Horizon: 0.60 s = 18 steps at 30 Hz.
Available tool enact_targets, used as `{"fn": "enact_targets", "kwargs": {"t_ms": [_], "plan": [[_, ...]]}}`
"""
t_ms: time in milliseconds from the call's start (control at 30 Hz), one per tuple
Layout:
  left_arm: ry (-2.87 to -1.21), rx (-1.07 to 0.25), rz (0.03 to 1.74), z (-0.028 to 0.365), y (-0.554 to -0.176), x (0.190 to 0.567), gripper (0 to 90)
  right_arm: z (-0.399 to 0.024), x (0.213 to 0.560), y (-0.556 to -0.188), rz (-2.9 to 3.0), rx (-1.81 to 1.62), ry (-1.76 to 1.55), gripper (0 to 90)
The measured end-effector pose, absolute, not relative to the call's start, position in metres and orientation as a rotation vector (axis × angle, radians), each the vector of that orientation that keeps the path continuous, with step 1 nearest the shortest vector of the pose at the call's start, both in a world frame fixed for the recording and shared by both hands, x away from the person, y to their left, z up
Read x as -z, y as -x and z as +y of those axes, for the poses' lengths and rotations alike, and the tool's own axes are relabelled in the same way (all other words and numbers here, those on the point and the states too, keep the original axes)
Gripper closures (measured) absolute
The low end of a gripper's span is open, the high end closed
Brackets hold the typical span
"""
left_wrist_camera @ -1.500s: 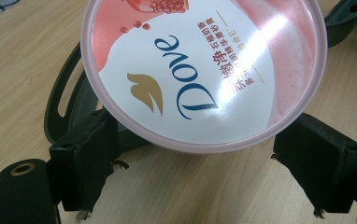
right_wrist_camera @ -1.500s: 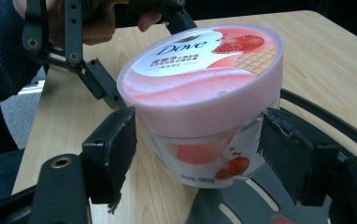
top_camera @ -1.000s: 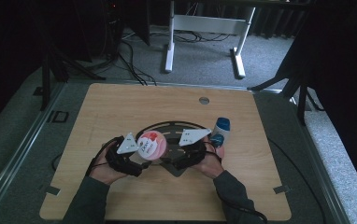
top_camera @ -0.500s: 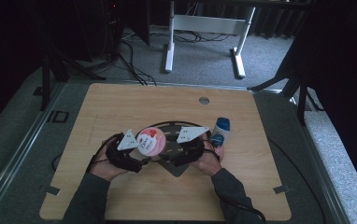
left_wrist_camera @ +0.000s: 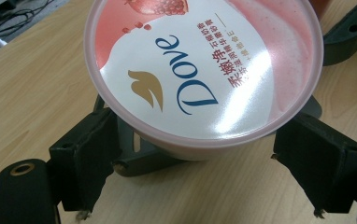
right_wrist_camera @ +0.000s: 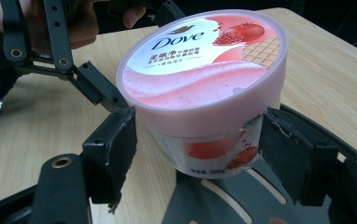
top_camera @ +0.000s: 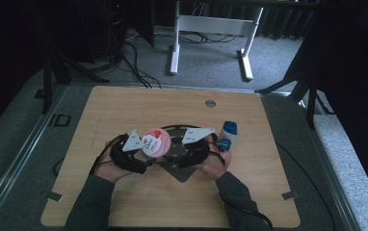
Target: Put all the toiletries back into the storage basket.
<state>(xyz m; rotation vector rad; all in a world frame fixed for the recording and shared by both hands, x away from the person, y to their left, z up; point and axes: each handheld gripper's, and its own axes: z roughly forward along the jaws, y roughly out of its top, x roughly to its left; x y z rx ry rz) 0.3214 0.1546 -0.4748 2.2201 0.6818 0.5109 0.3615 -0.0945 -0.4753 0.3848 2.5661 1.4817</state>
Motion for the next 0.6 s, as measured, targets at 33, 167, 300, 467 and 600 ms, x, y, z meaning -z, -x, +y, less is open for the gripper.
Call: {"fn": "enact_targets", "kwargs": {"t_ms": [33,167,300,467,600], "plan": [[-2.22,-0.514,0.685,0.154,-0.323,0.475,14.9,-0.095,0.476,-0.362,2.566,-1.482,-0.394,27.9],[-2.219,-0.509,0.689,0.154,-0.327,0.475,14.9,-0.095,0.478,-0.365,2.554,-1.482,-0.421,27.9],[-2.214,-0.505,0.691,0.155,-0.331,0.478,14.9,-0.093,0.48,-0.368,2.555,-1.478,-0.436,27.9],[-2.217,-0.504,0.7,0.156,-0.336,0.48,14.9,-0.091,0.483,-0.372,2.558,-1.471,-0.455,28.0],[-2.223,-0.517,0.697,0.155,-0.339,0.481,14.9,-0.091,0.485,-0.376,2.56,-1.472,-0.466,27.9]]}}
